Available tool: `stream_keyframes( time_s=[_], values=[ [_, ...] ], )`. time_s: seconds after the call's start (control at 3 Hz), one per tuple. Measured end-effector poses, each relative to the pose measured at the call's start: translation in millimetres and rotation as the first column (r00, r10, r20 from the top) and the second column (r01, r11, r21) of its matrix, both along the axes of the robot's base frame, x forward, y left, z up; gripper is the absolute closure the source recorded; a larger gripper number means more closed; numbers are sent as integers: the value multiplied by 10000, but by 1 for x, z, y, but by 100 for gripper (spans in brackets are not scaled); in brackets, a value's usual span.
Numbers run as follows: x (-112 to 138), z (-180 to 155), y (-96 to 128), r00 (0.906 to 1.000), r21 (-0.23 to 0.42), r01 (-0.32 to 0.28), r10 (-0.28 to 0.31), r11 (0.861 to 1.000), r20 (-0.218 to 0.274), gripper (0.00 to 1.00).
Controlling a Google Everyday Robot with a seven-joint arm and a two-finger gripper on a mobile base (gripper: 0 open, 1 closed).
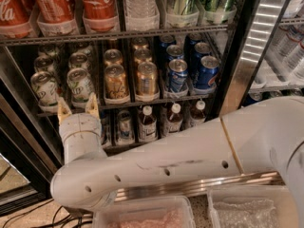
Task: Pick 7up can from middle shelf of fridge
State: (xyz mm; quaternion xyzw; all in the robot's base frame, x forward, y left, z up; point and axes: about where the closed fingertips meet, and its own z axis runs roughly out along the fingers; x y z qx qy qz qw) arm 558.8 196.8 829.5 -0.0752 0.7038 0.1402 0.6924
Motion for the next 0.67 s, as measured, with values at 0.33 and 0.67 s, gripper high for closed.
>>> stream_keyframes(
  time_s=[0.33,0.67],
  values=[
    [13,4,0,9999,-159,14,-12,9999,139,37],
    [28,11,-7,9990,-493,232,-213,9985,384,36]
  ],
)
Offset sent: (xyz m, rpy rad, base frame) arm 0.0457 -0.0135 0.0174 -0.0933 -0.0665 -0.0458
